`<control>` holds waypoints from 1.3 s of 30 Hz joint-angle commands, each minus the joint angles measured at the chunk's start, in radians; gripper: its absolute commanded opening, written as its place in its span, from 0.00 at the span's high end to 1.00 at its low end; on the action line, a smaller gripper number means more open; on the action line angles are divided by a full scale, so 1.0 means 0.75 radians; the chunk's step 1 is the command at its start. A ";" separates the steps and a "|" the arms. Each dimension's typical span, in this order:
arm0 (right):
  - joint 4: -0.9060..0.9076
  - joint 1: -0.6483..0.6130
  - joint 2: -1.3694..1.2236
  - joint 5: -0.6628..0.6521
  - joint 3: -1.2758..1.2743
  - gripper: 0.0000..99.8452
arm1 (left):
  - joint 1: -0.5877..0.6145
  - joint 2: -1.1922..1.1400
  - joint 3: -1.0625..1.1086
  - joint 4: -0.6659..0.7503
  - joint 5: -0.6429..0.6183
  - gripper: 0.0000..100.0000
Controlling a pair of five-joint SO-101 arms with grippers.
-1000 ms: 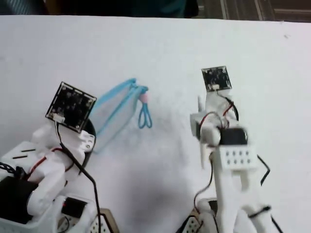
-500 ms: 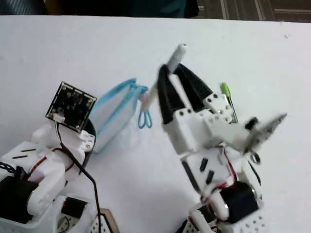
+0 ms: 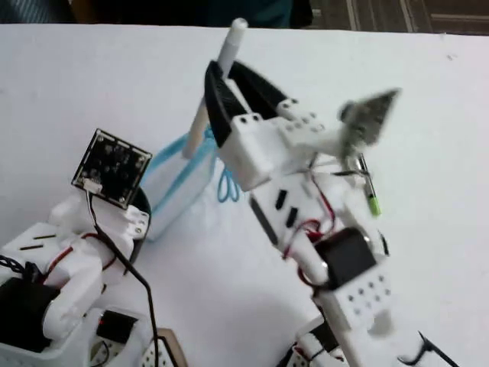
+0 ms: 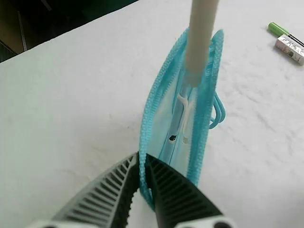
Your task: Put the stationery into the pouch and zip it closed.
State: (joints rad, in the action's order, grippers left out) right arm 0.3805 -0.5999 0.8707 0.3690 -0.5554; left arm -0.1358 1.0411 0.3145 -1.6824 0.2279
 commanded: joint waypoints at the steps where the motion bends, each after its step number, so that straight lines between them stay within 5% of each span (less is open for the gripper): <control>1: -0.099 -0.005 -0.011 0.006 -0.133 0.98 | 0.015 -0.019 0.000 -0.002 -0.012 0.98; 8: -0.152 -0.138 0.134 -0.196 -0.401 0.97 | 0.015 -0.024 0.000 0.004 -0.012 0.98; 14: -0.005 -0.236 0.261 -0.299 -0.387 0.75 | 0.015 -0.026 0.000 0.006 -0.010 0.98; 18: 0.030 -0.189 0.296 -0.299 -0.321 0.74 | 0.015 -0.026 0.002 0.006 -0.010 0.98; 26: 0.032 0.330 0.206 -0.354 -0.221 0.74 | 0.015 -0.026 0.002 0.006 -0.010 0.98; 33: 0.224 0.717 -0.236 -1.070 -0.213 0.74 | 0.015 -0.026 0.002 0.006 -0.010 0.98; 39: 0.334 0.844 -0.592 -1.297 -0.211 0.74 | 0.015 -0.026 0.002 0.006 -0.010 0.98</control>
State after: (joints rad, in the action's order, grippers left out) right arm 0.6183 0.0031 0.5240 -0.5439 -0.7564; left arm -0.1358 1.0411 0.3145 -1.6809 0.2279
